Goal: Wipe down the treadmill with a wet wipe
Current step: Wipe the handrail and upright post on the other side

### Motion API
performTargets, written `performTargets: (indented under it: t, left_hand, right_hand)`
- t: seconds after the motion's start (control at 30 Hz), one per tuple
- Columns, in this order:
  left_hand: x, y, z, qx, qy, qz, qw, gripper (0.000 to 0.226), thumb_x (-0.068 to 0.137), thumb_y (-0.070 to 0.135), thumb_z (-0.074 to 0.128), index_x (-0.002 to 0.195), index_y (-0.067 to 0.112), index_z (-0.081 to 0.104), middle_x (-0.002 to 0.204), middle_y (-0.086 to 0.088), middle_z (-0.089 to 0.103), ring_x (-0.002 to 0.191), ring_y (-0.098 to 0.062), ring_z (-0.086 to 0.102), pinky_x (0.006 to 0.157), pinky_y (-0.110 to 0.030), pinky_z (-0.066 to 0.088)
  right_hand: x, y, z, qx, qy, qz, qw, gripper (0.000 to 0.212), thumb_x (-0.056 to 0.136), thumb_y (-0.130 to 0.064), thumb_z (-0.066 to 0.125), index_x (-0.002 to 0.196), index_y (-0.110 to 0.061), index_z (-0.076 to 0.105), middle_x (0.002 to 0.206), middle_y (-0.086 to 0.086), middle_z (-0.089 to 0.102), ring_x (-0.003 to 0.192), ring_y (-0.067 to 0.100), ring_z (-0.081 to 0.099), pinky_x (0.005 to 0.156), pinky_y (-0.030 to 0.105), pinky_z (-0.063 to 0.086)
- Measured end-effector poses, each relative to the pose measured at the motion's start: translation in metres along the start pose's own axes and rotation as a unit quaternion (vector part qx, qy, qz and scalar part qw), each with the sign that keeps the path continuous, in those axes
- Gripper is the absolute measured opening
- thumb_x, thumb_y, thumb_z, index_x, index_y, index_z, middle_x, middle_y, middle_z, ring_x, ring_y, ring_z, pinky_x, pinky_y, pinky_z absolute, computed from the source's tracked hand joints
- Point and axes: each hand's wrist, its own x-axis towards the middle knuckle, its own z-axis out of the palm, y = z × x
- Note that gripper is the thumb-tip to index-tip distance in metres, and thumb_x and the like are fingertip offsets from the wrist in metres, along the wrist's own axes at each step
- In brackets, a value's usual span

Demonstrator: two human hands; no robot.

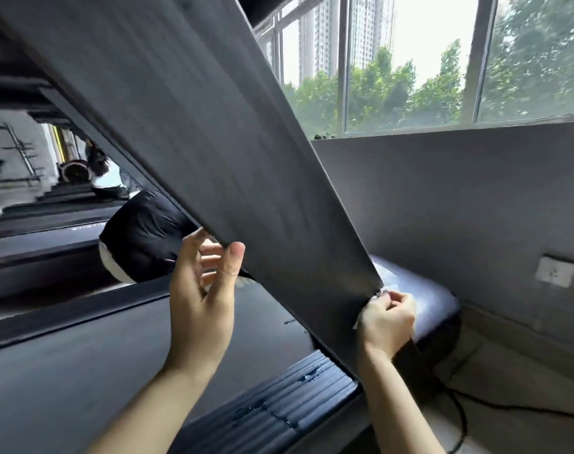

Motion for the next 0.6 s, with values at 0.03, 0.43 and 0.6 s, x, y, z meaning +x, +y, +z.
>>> performTargets:
  t: [0.03, 0.43, 0.6]
  left_hand:
    - [0.001, 0.001, 0.0, 0.004, -0.002, 0.002, 1.0, 0.008, 0.097, 0.043, 0.06, 0.098, 0.036, 0.056, 0.085, 0.023, 0.061, 0.081, -0.002, 0.062, 0.075, -0.024, 0.054]
    - [-0.002, 0.01, -0.003, 0.005, -0.01, -0.019, 1.0, 0.031, 0.095, 0.043, 0.061, 0.111, 0.017, 0.065, 0.095, 0.011, 0.068, 0.09, -0.004, 0.064, 0.084, -0.02, 0.051]
    - [-0.002, 0.009, -0.002, 0.015, 0.003, -0.016, 1.0, 0.03, 0.098, 0.04, 0.062, 0.108, 0.012, 0.064, 0.091, 0.011, 0.064, 0.084, 0.0, 0.06, 0.082, -0.017, 0.047]
  right_hand:
    - [-0.007, -0.023, 0.003, 0.022, -0.013, -0.023, 0.999, 0.012, 0.097, 0.0, 0.051, 0.097, -0.006, 0.061, 0.083, 0.003, 0.065, 0.094, 0.036, 0.064, 0.075, 0.024, 0.039]
    - [-0.033, -0.028, 0.014, 0.056, -0.027, -0.289, 0.955, 0.011, 0.098, -0.005, 0.06, 0.087, -0.007, 0.059, 0.078, 0.001, 0.059, 0.07, 0.024, 0.056, 0.067, 0.023, 0.036]
    - [-0.022, 0.019, 0.0, -0.009, -0.053, -0.156, 0.986, 0.012, 0.088, -0.004, 0.053, 0.095, -0.013, 0.055, 0.082, 0.003, 0.061, 0.08, 0.04, 0.064, 0.067, 0.022, 0.026]
